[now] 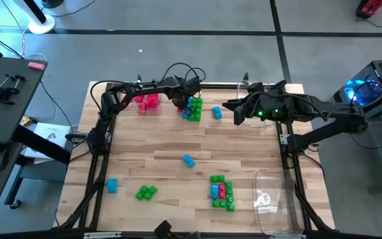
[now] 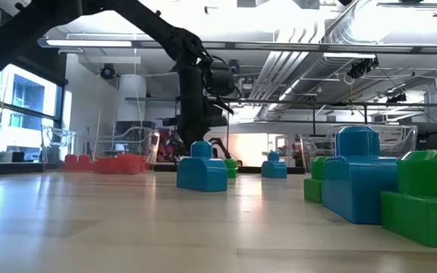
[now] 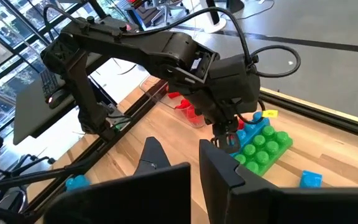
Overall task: Sort blocks
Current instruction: Put the game piece into the top left transparent bin
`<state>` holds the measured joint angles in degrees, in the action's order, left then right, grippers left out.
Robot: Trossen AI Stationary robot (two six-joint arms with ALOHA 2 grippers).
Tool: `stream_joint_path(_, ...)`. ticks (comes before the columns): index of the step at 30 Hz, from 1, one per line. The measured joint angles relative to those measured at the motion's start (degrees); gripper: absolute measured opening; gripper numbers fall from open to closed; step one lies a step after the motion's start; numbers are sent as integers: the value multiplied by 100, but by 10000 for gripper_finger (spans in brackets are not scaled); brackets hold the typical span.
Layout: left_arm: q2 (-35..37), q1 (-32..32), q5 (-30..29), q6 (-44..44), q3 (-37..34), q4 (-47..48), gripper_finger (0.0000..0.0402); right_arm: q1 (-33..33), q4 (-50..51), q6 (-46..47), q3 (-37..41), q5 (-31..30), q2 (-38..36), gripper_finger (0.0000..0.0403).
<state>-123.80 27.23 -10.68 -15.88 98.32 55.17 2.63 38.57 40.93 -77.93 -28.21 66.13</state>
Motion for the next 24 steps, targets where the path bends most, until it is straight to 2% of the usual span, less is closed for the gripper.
stream_joint_path(10, 43, -155, -257, -46, -293, 86, 0, 2, -2, 17, 0, 184, 0, 0)
stream_joint_path(14, 71, -318, -180, -58, -298, 433, 0, 2, -2, 3, 2, 184, 2, 0)
stream_joint_path(20, 119, -756, -30, -96, -321, 1368, 0, 2, -2, -81, 2, 184, 2, 0)
stream_joint_path(24, 167, -1246, 204, -202, -332, 1504, 0, 2, -2, -91, 2, 184, 2, 0)
